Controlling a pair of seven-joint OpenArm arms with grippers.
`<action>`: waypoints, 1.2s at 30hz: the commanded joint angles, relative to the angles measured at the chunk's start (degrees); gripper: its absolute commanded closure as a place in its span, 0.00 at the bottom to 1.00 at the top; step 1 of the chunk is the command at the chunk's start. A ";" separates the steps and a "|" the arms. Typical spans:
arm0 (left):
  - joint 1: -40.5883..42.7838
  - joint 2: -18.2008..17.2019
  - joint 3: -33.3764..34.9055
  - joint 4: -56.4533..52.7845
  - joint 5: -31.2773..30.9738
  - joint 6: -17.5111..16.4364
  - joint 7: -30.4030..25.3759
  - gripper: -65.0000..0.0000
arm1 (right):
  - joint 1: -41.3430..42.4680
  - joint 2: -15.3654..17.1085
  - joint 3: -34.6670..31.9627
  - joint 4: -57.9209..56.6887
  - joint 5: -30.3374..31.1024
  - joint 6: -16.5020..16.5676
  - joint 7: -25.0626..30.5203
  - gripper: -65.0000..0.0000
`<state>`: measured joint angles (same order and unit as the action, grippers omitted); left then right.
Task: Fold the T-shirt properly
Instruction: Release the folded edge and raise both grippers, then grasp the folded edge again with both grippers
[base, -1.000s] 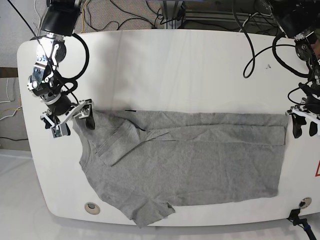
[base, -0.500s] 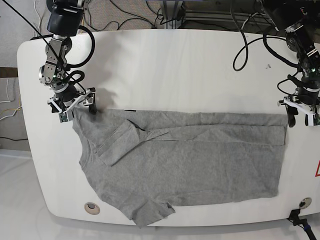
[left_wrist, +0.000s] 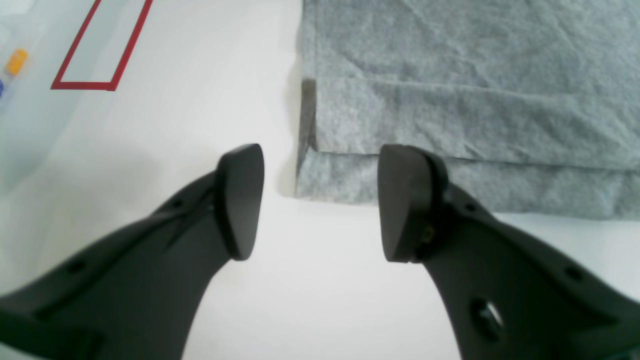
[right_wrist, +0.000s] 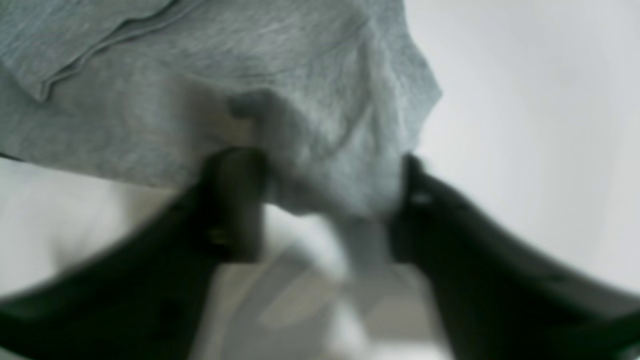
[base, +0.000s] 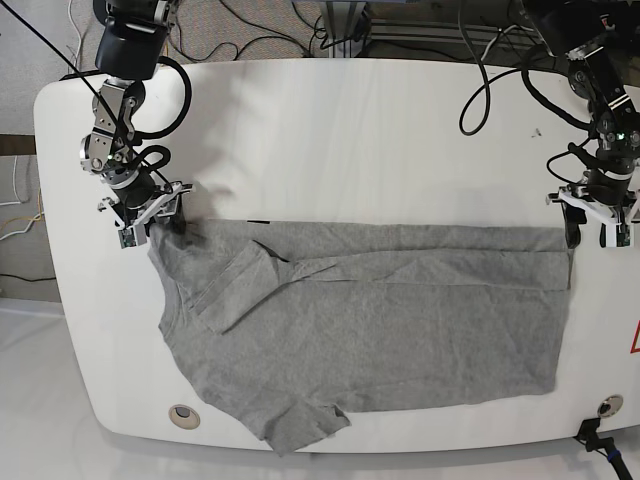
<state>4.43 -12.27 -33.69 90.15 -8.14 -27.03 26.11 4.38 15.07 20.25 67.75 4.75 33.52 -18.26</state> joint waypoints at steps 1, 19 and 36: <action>-0.69 -1.05 -0.29 1.06 -0.61 0.08 -1.45 0.47 | 0.85 0.97 0.19 0.69 0.56 0.28 0.64 0.77; -4.82 -1.40 -0.55 -10.10 -0.78 -0.18 -1.62 0.47 | 0.58 0.80 0.19 0.69 0.56 0.55 0.64 1.00; -11.24 -4.39 -0.20 -28.30 -0.43 -2.03 -9.01 0.47 | 0.58 0.53 0.19 0.69 0.56 0.64 0.64 1.00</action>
<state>-5.74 -15.64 -33.80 61.67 -8.10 -28.99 18.28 4.12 14.90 20.21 67.75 4.91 33.98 -18.04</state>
